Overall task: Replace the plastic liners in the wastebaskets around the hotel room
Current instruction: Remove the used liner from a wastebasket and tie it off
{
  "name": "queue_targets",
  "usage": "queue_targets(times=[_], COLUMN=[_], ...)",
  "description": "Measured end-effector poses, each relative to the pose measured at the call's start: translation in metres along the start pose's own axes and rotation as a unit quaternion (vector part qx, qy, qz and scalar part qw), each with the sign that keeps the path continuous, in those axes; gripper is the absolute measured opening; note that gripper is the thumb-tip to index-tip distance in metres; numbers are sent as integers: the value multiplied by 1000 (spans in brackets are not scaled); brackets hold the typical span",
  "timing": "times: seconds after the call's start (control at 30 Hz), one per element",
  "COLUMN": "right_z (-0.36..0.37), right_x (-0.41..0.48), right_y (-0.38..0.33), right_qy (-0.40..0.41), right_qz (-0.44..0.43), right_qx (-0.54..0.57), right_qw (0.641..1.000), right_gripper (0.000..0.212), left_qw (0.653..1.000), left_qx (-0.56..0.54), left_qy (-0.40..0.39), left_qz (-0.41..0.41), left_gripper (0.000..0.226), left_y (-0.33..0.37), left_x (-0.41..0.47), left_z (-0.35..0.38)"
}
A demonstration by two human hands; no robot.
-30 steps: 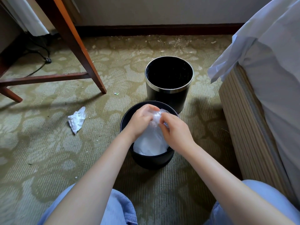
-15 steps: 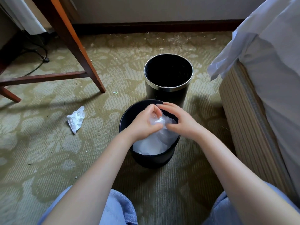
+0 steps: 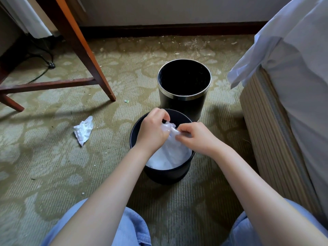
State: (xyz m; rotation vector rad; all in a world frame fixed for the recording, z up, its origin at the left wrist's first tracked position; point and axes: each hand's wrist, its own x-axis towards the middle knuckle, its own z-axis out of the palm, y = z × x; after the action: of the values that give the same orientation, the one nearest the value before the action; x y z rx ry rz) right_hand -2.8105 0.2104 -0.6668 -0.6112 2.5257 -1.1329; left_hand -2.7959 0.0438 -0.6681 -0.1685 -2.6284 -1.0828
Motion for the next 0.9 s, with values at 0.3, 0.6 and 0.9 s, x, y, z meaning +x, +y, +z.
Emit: queue_targets(times=[0.3, 0.6, 0.9], right_z=[-19, -23, -10], right_x=[-10, -4, 3], right_y=[1, 6, 13], right_qy=[46, 24, 191], right_qz=[49, 24, -20], right_qx=[142, 161, 22], right_qw=[988, 986, 981], right_gripper=[13, 24, 7], left_qw=[996, 995, 996], left_qx=[-47, -15, 69], left_qy=[-29, -3, 8], left_qz=[65, 101, 52], left_gripper=[9, 15, 21], left_y=[3, 8, -10], left_x=[-4, -5, -10], left_z=[-1, 3, 0])
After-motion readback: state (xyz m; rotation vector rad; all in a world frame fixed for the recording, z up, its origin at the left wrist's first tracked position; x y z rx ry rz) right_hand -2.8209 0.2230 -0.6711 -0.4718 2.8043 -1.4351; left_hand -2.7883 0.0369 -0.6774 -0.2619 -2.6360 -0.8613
